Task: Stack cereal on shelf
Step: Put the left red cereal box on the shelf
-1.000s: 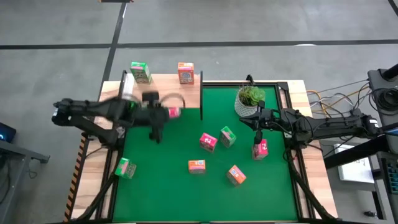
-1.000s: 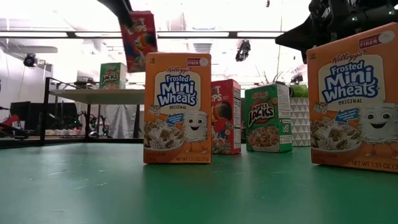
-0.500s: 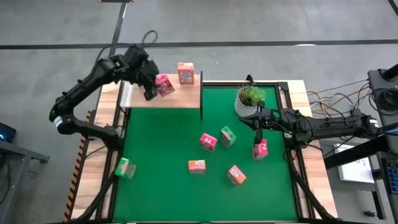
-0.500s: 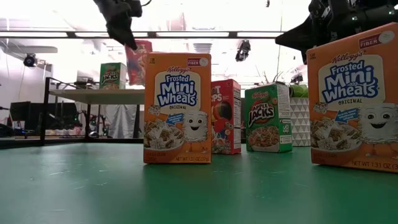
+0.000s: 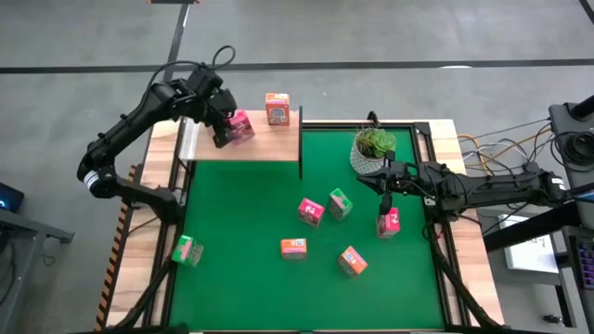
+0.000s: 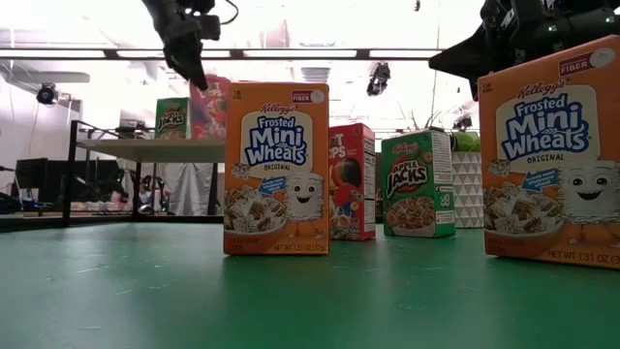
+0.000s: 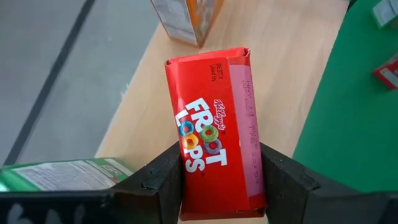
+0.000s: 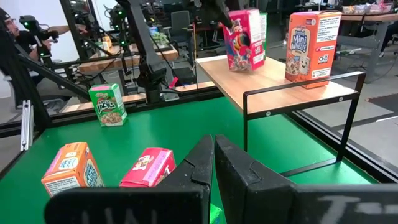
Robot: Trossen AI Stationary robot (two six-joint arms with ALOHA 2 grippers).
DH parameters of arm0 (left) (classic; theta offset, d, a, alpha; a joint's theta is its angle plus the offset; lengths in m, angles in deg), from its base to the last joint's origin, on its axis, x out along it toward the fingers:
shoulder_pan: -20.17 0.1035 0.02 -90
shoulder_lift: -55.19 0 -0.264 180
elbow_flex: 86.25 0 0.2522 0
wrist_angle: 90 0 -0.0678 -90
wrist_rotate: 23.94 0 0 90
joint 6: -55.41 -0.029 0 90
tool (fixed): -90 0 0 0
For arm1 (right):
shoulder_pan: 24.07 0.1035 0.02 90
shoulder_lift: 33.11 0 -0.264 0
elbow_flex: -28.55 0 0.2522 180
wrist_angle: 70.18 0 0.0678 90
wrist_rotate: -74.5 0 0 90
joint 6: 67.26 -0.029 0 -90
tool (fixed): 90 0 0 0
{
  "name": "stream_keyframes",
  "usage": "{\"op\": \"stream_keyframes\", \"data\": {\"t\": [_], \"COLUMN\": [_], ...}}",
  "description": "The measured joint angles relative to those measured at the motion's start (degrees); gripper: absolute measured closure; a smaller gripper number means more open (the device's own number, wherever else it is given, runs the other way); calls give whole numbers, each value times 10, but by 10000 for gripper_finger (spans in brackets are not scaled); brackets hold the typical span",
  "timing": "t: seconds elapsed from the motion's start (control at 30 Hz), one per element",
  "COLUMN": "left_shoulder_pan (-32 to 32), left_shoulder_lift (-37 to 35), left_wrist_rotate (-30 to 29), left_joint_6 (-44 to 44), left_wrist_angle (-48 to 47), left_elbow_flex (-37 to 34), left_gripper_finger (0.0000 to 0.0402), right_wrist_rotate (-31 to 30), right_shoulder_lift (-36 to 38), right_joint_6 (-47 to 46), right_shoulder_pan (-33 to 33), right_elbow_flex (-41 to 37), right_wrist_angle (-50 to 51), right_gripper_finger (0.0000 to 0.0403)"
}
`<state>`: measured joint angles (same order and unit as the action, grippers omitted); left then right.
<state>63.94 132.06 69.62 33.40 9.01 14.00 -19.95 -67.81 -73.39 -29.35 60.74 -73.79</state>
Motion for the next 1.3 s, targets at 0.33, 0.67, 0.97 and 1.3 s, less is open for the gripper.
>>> {"op": "stream_keyframes", "data": {"t": [0.33, 0.67, 0.97, 1.3], "left_shoulder_pan": [0, -1, -41, -63], "left_shoulder_lift": [17, 8, 17, 130], "left_wrist_rotate": [-13, -22, -21, -52], "left_joint_6": [-4, -11, 61, 137], "left_wrist_angle": [-4, -22, -34, -183], "left_elbow_flex": [0, 17, 119, 257], "left_gripper_finger": [201, 173, 176, 166], "right_wrist_rotate": [0, 0, 0, 0], "right_shoulder_lift": [0, 0, 1, 1], "right_joint_6": [1, 1, 50, 163], "right_shoulder_pan": [0, 0, 0, 0], "right_elbow_flex": [0, 0, 0, 18], "right_wrist_angle": [1, 2, -51, -130], "right_gripper_finger": [394, 394, 394, 394]}}
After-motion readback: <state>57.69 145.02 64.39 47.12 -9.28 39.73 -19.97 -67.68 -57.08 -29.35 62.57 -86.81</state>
